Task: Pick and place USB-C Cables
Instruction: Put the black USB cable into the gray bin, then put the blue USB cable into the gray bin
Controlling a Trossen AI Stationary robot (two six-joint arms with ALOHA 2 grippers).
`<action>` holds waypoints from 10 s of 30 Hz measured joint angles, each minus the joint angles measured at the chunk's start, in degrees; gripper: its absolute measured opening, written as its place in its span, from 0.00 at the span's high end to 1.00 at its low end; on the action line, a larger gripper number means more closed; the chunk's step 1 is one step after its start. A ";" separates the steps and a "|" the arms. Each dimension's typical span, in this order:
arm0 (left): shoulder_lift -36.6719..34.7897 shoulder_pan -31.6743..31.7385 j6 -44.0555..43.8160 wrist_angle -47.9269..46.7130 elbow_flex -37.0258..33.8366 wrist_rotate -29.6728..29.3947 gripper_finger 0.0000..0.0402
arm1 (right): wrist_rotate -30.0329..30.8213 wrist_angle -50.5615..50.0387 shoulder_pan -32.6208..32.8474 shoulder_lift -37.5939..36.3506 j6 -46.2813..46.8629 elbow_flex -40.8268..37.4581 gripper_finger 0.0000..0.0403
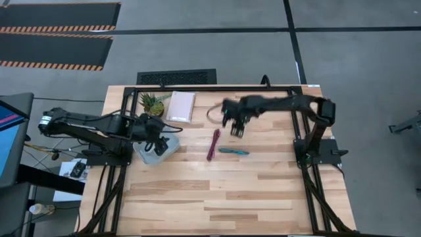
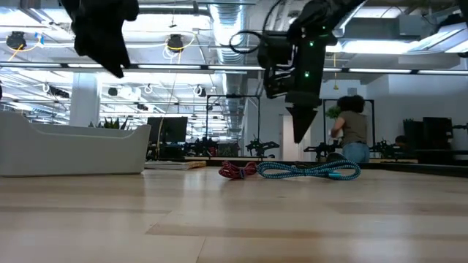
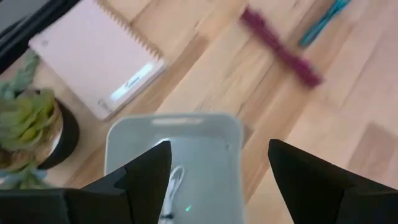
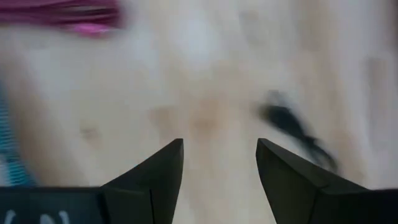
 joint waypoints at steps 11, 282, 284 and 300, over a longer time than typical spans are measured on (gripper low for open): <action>-0.58 0.00 1.67 1.84 0.00 -1.73 0.36 | -7.60 -0.63 -14.53 1.34 -20.95 -0.09 0.44; 4.30 -6.75 11.24 8.43 10.93 -9.50 0.35 | -0.36 28.09 19.86 -4.37 7.54 -21.06 0.35; 2.55 -7.39 11.13 8.60 10.93 -11.17 0.35 | -0.38 28.55 19.66 -2.43 8.15 -20.66 0.35; -0.43 -8.59 10.29 8.46 10.91 -15.20 0.35 | 2.07 24.92 19.07 -1.14 13.51 -20.61 0.86</action>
